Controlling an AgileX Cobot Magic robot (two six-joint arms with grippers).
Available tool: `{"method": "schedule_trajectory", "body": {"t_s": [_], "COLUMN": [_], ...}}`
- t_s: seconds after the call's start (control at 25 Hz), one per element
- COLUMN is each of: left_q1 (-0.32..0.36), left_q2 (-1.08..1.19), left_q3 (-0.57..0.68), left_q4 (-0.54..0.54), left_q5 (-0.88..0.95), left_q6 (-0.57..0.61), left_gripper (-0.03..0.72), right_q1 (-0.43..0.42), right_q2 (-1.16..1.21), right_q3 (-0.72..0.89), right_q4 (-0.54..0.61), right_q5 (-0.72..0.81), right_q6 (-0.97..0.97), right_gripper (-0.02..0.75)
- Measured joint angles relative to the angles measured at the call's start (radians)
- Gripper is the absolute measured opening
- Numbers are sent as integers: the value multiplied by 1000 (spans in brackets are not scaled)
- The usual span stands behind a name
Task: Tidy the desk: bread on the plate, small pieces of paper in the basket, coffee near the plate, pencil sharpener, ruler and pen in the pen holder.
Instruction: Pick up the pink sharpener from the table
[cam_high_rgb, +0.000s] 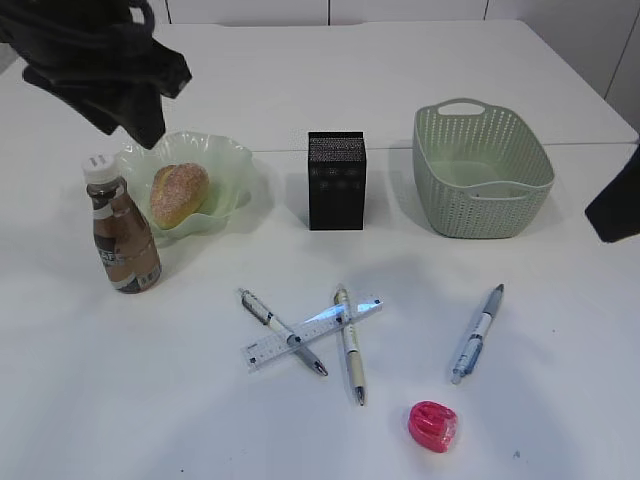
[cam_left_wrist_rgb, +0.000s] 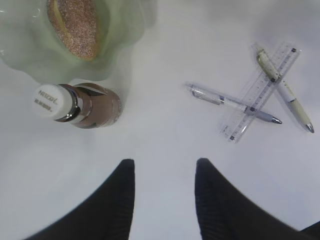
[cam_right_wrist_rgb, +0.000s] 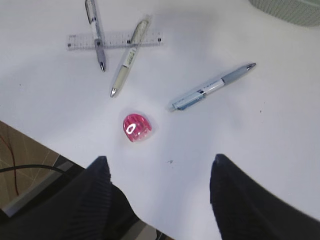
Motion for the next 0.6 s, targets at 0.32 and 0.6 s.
{"method": "schedule_trajectory", "body": {"t_s": [0.32, 0.6], "left_q1": [0, 0], "left_q2": [-198, -338], "left_q3": [174, 362], "left_q4": [-24, -57], "left_q5": [4, 5], "left_q6": [11, 11], "left_gripper": [276, 275], "right_q1": [0, 113], "right_q2": [120, 213], "right_q3": [0, 0], "right_q4": [-4, -61], "right_q5": [2, 2], "right_q6": [-20, 1], "right_gripper": [493, 493]}}
